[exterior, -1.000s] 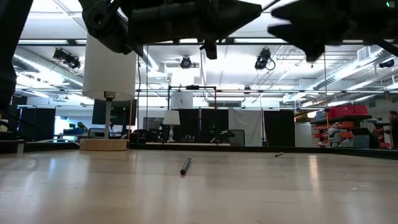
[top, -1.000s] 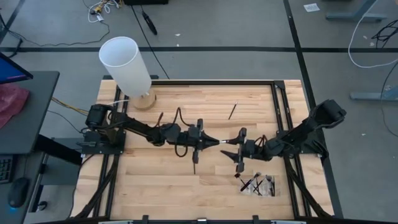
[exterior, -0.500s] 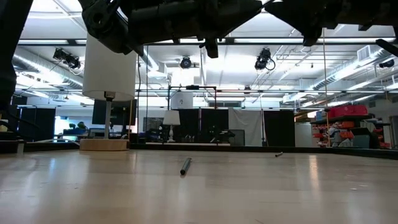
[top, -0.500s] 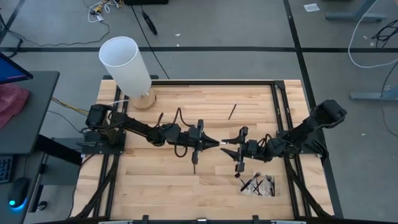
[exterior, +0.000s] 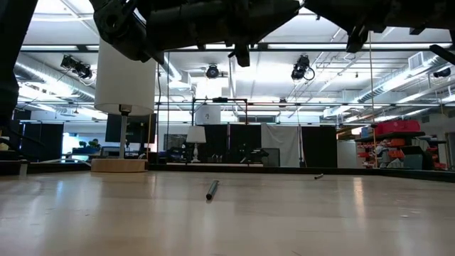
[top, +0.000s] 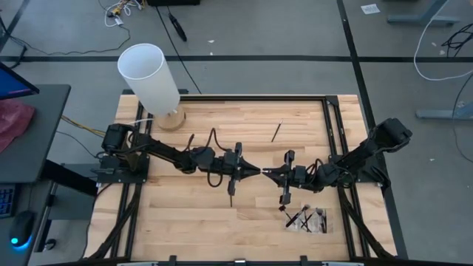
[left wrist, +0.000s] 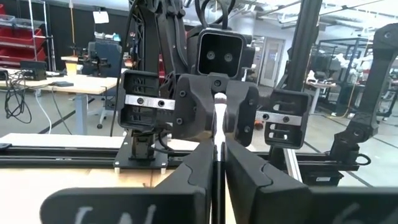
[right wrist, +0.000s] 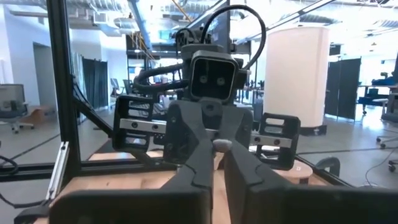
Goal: Pick & Place Makeup Supplies
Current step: Put the silver makeup brush into the transparent organizer
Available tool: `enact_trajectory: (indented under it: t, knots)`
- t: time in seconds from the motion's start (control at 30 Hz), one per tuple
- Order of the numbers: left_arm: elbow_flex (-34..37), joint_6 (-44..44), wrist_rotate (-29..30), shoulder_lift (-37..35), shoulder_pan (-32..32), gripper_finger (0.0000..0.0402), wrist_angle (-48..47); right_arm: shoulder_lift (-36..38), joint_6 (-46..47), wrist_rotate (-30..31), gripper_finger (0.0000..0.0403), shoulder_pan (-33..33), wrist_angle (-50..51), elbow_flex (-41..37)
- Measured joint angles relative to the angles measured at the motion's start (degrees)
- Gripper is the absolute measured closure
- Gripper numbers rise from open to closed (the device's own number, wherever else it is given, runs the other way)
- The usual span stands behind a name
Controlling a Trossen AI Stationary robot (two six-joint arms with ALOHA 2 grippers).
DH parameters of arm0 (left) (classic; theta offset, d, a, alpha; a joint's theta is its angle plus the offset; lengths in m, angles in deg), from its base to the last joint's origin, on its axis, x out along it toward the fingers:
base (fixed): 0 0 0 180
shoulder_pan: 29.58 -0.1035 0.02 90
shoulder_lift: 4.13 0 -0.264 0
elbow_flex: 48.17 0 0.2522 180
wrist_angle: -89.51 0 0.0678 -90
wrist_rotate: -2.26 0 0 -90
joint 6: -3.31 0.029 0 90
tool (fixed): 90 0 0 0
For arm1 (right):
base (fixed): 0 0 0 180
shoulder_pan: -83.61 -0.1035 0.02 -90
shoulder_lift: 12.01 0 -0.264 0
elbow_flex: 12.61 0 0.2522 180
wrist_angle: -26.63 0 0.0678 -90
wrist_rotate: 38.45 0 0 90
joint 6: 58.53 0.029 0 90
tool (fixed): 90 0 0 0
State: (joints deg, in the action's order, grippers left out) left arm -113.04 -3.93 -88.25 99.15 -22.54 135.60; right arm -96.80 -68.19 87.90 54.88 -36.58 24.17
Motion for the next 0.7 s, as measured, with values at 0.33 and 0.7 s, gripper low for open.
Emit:
enact_trajectory:
  t: [0.33,0.7]
  knots:
    - [-0.02,3.19,1.56,-0.45,-0.26,0.0276,-7.23,0.49,0.87,10.23,0.0392,-2.98,2.3,-0.04]
    - [-0.07,8.19,23.79,-12.11,0.89,0.0183,-37.85,17.78,8.89,29.19,0.0397,-17.15,39.7,8.46]
